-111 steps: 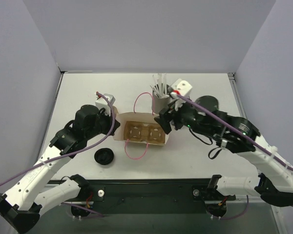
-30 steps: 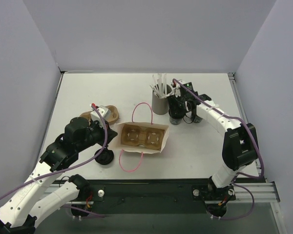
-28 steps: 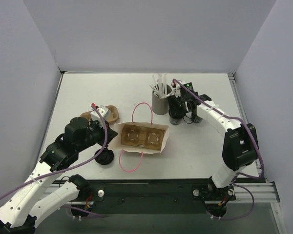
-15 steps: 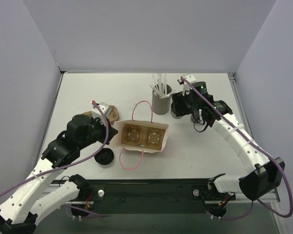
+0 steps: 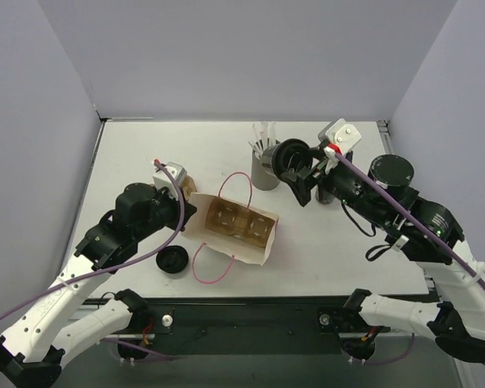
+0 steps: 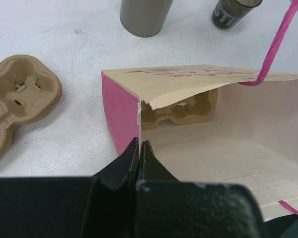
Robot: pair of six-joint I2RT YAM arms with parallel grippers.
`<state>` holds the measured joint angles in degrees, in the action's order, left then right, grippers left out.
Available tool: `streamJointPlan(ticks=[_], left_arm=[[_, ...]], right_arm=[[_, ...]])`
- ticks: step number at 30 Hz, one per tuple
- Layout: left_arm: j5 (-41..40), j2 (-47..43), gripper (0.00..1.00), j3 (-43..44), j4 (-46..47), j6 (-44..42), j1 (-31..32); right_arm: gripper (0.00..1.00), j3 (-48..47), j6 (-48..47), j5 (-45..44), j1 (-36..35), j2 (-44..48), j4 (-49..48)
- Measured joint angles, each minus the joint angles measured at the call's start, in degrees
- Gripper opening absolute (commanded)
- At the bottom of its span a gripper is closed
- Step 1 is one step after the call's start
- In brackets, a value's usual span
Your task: Pack the takeout coffee
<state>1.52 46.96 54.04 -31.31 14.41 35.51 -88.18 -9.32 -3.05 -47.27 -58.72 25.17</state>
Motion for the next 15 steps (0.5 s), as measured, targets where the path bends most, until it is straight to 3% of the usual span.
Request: streamJointPlan(ticks=[15], left_arm=[[-0.2,0.4,0.0,1.1,0.6,0.6,0.0]], right_arm=[[0.49,-3.7,-8.2,-2.6,-28.2,-6.3,1.5]])
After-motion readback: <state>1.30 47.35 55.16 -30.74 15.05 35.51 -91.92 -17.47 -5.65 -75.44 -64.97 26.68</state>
